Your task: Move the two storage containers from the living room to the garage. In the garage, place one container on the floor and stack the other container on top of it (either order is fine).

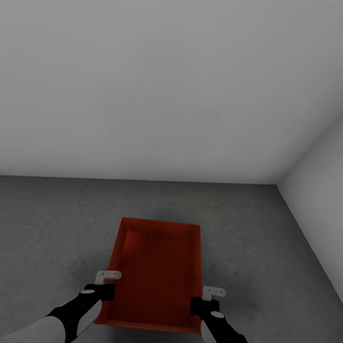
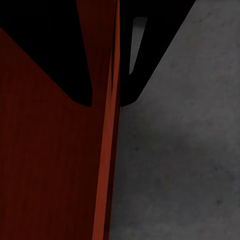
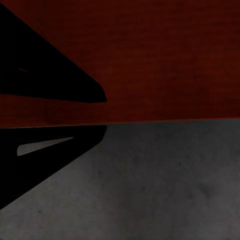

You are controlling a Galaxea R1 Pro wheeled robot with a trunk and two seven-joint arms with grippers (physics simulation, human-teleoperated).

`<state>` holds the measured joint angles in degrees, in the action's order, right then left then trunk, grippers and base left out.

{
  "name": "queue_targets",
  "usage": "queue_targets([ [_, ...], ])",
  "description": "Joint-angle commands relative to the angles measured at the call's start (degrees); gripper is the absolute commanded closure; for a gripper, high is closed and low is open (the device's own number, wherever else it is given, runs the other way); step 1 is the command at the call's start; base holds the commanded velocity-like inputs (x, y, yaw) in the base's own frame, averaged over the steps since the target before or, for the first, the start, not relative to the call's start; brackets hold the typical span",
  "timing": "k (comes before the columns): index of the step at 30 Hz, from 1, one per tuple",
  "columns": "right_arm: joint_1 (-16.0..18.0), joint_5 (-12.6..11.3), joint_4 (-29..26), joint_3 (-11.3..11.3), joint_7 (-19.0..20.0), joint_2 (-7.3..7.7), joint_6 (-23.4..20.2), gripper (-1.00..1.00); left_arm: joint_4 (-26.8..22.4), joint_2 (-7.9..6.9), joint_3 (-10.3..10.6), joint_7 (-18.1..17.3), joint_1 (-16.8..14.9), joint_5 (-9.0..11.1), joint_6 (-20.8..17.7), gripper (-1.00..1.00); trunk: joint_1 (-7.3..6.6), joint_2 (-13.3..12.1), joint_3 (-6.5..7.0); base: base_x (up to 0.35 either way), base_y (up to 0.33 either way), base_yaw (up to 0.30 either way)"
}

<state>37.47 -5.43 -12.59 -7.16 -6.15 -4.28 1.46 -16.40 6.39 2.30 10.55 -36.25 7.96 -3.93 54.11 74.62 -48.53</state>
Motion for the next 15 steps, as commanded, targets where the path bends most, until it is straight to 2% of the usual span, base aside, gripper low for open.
queue_targets([
  [1, 0.1, -0.2, 0.0, 1.3, -0.8, 0.06, 0.2, 1.00, -0.2, -2.08, -0.5, 1.5, 0.0, -0.3, -0.4, 1.00, 0.22, 0.4, -0.22, 0.000, 0.000, 0.000],
  [15, 0.1, -0.2, 0.0, 1.3, -0.8, 0.06, 0.2, 1.00, -0.1, -2.09, -0.5, 1.5, 0.0, -0.4, -0.4, 1.00, 3.30, 6.1, -2.73, 0.000, 0.000, 0.000],
])
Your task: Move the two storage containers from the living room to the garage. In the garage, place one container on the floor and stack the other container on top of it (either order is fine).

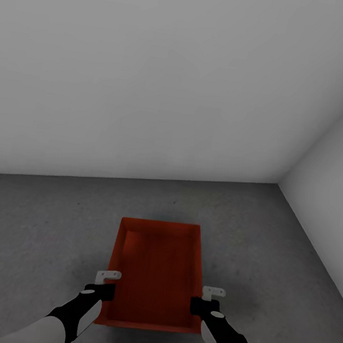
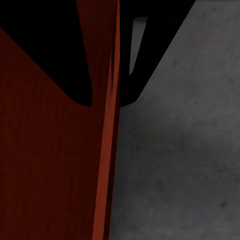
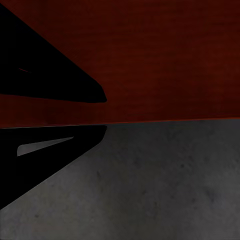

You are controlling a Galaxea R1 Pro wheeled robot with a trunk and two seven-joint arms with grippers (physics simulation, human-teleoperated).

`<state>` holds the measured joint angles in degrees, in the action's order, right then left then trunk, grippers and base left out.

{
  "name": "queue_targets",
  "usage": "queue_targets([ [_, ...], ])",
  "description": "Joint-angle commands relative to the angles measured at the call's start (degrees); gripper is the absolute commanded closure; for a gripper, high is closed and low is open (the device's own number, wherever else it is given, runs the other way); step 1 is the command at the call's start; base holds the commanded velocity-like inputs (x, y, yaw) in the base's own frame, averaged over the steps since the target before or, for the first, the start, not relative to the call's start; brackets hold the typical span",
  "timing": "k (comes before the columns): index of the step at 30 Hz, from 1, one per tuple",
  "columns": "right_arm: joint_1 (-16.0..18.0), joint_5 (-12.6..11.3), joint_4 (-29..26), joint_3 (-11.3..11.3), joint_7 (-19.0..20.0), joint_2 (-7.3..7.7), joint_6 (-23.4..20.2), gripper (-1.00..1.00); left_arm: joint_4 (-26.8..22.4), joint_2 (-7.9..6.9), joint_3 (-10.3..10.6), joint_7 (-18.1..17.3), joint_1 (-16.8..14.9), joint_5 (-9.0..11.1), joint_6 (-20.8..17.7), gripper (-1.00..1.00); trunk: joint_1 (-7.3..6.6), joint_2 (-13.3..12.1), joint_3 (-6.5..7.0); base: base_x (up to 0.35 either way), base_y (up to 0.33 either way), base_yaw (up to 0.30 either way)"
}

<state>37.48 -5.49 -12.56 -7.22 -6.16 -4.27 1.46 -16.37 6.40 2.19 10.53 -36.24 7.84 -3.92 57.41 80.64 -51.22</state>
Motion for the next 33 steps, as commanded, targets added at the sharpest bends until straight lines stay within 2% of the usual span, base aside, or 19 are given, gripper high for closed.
queue_targets([
  [1, 0.1, -0.1, 0.0, 1.4, -0.8, 0.07, 0.2, 1.00, -0.2, -2.11, -0.3, 1.5, 0.0, -0.3, -0.4, 1.00, 0.22, 0.4, -0.22, 0.000, 0.000, 0.000],
  [26, 0.1, -0.1, 0.0, 1.4, -0.8, 0.11, 0.4, 1.00, -0.2, -2.10, -0.3, 1.5, 0.0, -0.3, -0.4, 1.00, 5.71, 10.5, -4.70, 0.000, 0.000, 0.000],
  [33, 0.1, -0.1, 0.0, 1.4, -0.8, 0.14, 0.4, 1.00, -0.2, -2.10, -0.3, 1.5, 0.0, -0.3, -0.4, 1.00, 5.71, 10.5, -4.70, 0.000, 0.000, 0.000],
])
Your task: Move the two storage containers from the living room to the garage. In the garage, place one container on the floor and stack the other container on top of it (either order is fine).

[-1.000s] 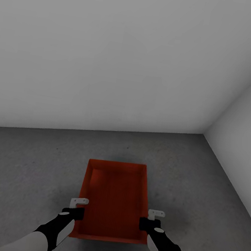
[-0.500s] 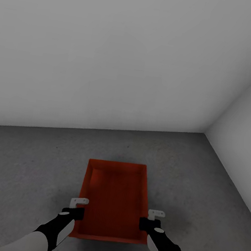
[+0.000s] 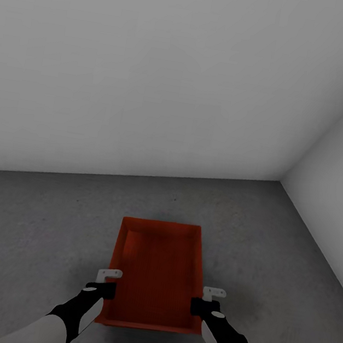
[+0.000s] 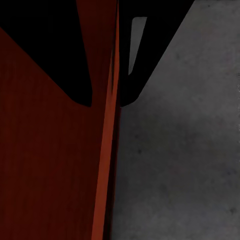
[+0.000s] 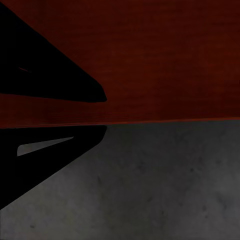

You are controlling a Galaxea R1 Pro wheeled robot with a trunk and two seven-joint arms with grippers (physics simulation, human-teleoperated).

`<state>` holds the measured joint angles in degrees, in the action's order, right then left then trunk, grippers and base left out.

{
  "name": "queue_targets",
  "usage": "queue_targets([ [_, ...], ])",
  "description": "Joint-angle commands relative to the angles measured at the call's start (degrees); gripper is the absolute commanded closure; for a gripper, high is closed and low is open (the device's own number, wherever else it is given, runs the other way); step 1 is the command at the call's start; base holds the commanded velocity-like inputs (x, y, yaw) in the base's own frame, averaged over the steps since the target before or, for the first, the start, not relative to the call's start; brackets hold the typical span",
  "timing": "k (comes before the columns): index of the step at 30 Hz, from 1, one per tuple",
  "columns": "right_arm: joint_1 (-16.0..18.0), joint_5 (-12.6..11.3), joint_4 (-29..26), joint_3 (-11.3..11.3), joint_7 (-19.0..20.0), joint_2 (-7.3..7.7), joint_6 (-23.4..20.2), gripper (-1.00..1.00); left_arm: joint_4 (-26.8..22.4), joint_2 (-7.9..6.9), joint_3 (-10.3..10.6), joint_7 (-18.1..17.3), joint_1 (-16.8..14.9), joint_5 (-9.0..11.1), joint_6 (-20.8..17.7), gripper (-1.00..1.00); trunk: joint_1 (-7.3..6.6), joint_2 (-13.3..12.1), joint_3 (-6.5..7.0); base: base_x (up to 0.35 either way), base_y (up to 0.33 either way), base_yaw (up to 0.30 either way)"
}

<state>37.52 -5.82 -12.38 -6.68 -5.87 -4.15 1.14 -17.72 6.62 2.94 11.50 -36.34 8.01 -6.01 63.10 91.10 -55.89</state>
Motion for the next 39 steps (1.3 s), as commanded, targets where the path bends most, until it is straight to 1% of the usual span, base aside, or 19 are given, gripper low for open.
queue_targets([
  [1, 0.0, 0.2, -0.2, 0.9, -1.1, 0.02, 0.7, 1.00, 1.2, -2.31, -1.1, 0.5, 0.1, -0.4, 1.7, 1.00, 0.03, 0.0, -0.04, 0.000, 0.000, 0.000],
  [31, 0.0, 0.3, -0.2, 0.8, -0.9, 0.18, 0.6, 1.00, 1.1, -2.49, -1.1, 0.4, 0.1, -0.5, 1.7, 1.00, 0.03, 0.0, -0.04, 0.000, 0.000, 0.000],
  [32, 0.0, 0.3, -0.2, 0.8, -0.9, 0.19, 0.6, -1.00, 1.1, -2.49, -1.1, 0.4, 0.1, -0.5, 1.7, 1.00, 0.03, 0.0, -0.04, 0.000, 0.000, 0.000],
  [33, 0.0, 0.3, -0.3, 0.8, -0.8, 0.19, 0.5, -1.00, 1.1, -2.50, -1.1, 0.4, 0.1, -0.5, 1.7, -1.00, 0.03, 0.0, -0.04, 0.000, 0.000, 0.000],
  [39, 0.0, 0.4, -0.3, 0.8, -0.9, 0.16, 0.3, -1.00, 1.1, -2.80, -1.1, 0.4, 0.1, -0.5, 1.7, -1.00, 0.03, 0.0, -0.04, 0.000, 0.000, 0.000],
])
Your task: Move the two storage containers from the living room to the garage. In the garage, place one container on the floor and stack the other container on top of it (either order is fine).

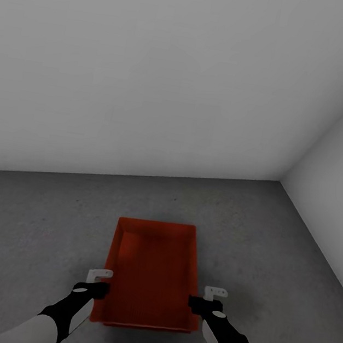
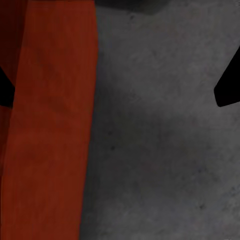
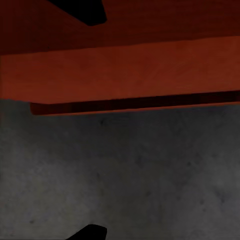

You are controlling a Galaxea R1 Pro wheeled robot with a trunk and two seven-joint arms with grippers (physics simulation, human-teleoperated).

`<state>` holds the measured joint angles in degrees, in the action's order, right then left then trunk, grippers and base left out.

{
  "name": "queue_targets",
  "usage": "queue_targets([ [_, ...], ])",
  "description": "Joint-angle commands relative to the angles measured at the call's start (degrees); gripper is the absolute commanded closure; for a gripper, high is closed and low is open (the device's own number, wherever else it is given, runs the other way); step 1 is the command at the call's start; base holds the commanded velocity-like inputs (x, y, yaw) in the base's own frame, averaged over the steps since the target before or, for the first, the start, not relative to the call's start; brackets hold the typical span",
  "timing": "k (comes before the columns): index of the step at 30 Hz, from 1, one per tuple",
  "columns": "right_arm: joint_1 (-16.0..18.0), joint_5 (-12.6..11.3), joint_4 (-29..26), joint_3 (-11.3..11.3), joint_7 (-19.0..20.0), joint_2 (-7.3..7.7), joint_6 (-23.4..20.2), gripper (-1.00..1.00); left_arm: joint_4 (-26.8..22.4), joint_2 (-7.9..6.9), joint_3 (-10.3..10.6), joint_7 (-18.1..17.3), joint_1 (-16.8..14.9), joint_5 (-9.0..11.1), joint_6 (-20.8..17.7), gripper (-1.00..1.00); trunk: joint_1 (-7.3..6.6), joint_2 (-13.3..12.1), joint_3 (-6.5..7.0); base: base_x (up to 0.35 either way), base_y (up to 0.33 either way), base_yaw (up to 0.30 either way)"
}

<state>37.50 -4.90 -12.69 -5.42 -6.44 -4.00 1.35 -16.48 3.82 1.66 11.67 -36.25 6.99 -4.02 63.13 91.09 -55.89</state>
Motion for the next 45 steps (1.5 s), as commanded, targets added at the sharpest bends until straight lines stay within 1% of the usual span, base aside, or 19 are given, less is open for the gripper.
queue_targets([
  [1, 0.0, -0.5, 0.0, -0.5, -0.3, -0.01, 0.1, -1.00, -0.1, -0.02, 0.2, 0.2, 0.0, 0.5, -0.3, -1.00, 0.00, 0.0, -0.03, 0.000, 0.000, 0.000],
  [26, 0.0, -0.5, 0.0, -0.5, -0.4, 0.05, 0.1, -1.00, -0.7, 0.18, 0.2, 0.3, 0.0, 0.7, -0.4, -1.00, 0.00, 0.0, -0.03, 0.000, 0.000, 0.000],
  [45, 0.0, -0.5, 0.0, -0.5, -0.4, 0.11, 0.1, -1.00, -0.7, 0.14, 0.1, 0.3, 0.0, 0.7, -0.4, -1.00, -4.18, -7.6, 3.38, 0.000, 0.000, 0.000],
])
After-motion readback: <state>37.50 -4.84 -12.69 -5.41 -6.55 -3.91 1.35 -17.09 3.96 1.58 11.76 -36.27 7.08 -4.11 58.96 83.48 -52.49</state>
